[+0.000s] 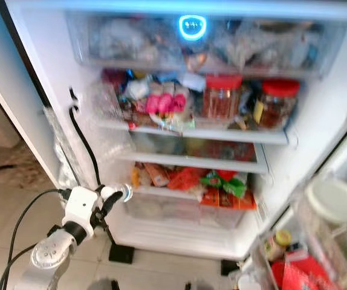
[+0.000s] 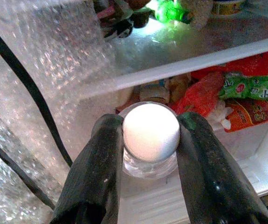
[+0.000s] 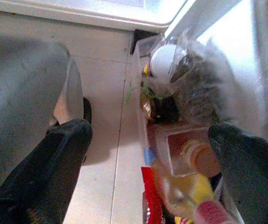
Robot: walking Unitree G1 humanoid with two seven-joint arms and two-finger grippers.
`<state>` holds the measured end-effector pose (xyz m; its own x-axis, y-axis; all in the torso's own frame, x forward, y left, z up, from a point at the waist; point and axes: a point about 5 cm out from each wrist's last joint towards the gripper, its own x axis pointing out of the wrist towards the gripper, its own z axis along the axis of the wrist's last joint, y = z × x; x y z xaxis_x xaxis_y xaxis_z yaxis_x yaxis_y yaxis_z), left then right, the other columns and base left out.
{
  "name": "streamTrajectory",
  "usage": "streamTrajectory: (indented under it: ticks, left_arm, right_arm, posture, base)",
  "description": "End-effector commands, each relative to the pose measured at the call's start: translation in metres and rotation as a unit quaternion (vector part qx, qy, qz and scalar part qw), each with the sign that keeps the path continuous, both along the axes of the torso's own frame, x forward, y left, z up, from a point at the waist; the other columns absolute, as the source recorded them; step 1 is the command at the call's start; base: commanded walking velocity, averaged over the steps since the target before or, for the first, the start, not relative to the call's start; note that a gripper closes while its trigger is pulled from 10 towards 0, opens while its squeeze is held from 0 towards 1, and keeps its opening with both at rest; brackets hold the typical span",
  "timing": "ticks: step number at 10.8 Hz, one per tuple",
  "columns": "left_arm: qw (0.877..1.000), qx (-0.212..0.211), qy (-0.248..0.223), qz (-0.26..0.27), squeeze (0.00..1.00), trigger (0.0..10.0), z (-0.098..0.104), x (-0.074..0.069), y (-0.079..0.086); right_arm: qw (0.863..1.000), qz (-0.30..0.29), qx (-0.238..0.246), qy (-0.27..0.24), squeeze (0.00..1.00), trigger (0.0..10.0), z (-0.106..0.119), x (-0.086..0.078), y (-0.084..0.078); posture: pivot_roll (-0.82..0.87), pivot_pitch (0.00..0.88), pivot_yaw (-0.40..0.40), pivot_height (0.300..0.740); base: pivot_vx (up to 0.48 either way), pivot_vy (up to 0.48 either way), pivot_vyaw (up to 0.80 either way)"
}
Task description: Restocking fridge
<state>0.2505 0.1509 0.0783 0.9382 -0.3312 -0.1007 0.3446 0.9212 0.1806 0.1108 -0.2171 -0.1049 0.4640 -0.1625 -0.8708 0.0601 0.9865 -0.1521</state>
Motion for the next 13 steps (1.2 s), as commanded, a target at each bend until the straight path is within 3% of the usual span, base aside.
streamTrajectory:
  ticks: [1, 13]
  left_arm:
    - [1.0, 0.004, -0.017, 0.0, 0.0, 10.0, 0.0068, 0.0019, 0.0003]
    - [1.0, -0.009, -0.023, 0.003, 0.0, 10.0, 0.0101, 0.0062, -0.0019]
  right_arm:
    - [1.0, 0.0, 0.006, 0.013, 0.0, 10.0, -0.0026, -0.0062, 0.0031]
    - [1.0, 0.002, 0.002, 0.011, 0.0, 10.0, -0.0017, -0.0044, 0.001]
  posture:
    - [-0.09, 0.0, -0.007, 0.642]
    - [-0.09, 0.0, -0.021, 0.642]
  base:
    - [0.0, 0.0, 0.0]
    - [0.021, 0.0, 0.0]
